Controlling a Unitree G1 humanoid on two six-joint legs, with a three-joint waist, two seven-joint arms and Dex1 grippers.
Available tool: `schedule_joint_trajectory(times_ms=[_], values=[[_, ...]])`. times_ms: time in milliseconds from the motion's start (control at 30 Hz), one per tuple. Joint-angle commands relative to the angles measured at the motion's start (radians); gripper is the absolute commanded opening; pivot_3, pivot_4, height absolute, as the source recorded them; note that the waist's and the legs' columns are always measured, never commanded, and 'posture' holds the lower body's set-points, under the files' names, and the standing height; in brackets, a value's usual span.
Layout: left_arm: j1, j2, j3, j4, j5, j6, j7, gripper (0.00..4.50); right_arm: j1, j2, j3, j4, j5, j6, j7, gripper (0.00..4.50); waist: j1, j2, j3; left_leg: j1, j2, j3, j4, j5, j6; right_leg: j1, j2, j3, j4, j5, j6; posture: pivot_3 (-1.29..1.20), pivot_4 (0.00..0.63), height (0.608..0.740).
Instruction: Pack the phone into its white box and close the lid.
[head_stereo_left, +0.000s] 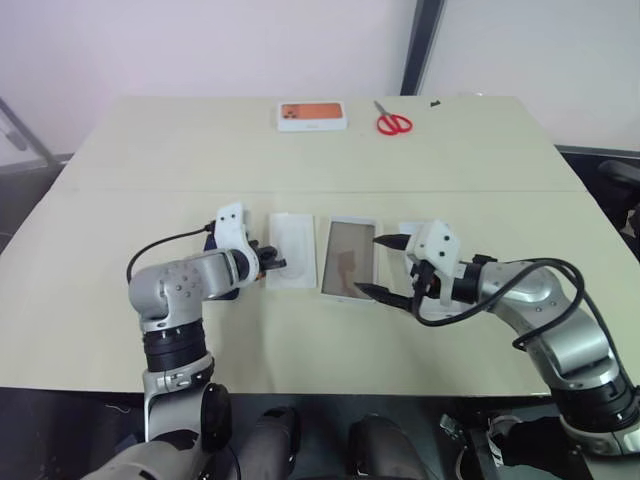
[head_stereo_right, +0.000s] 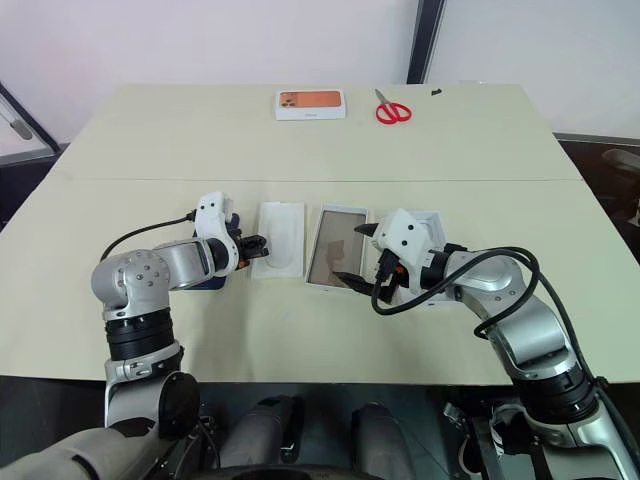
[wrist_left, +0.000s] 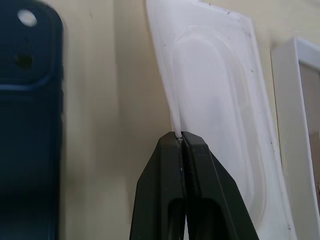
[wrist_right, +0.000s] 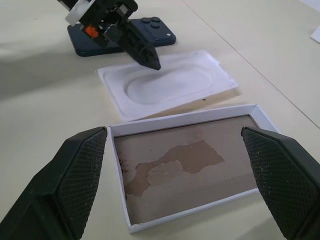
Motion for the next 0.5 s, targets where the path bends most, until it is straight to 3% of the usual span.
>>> schedule_joint_trajectory(times_ms=[33,133,200,233,367,500], values=[[-0.043,-0.036,0.146,-0.036,-0.064,-0.03,0.002,0.03,-0.009,-0.029,0.01,-0.038,-0.017,-0.029,0.026,4.5,0.001,0.0,0.0,0.0,0.0,0.0,0.0,0.0,0.0,0.0,0.0,0.0,0.0,0.0,0.0,0.0,0.15,0.74],[-0.055,-0.037,0.205,-0.054,-0.098,-0.007,-0.003,0.03,-0.019,-0.041,0.051,-0.024,-0.033,-0.045,0.062,4.5,0.001,-0.001,0.0,0.0,0.0,0.0,0.0,0.0,0.0,0.0,0.0,0.0,0.0,0.0,0.0,0.0,0.15,0.74],[-0.053,-0.025,0.216,-0.066,-0.113,0.009,-0.01,0.0,-0.023,-0.057,0.099,-0.001,-0.075,-0.071,0.091,3.99,0.0,-0.001,0.0,0.0,0.0,0.0,0.0,0.0,0.0,0.0,0.0,0.0,0.0,0.0,0.0,0.0,0.15,0.74],[-0.051,-0.018,0.216,-0.07,-0.118,0.016,-0.014,0.0,-0.025,-0.069,0.13,0.017,-0.106,-0.095,0.107,3.7,0.0,-0.001,0.0,0.0,0.0,0.0,0.0,0.0,0.0,0.0,0.0,0.0,0.0,0.0,0.0,0.0,0.15,0.74],[-0.042,-0.002,0.205,-0.084,-0.131,0.035,-0.025,0.0,-0.047,-0.066,0.207,0.083,-0.186,-0.158,0.131,1.7,0.001,-0.001,0.001,0.0,0.0,0.0,0.001,0.0,0.0,0.0,0.0,0.0,0.0,0.0,0.0,0.0,0.15,0.74],[-0.035,-0.003,0.197,-0.101,-0.137,0.046,-0.034,0.0,-0.071,-0.036,0.247,0.135,-0.234,-0.185,0.131,1.7,0.0,-0.002,0.001,0.0,0.0,0.0,0.0,0.0,0.0,0.0,0.0,0.0,0.0,0.0,0.0,0.0,0.15,0.74]])
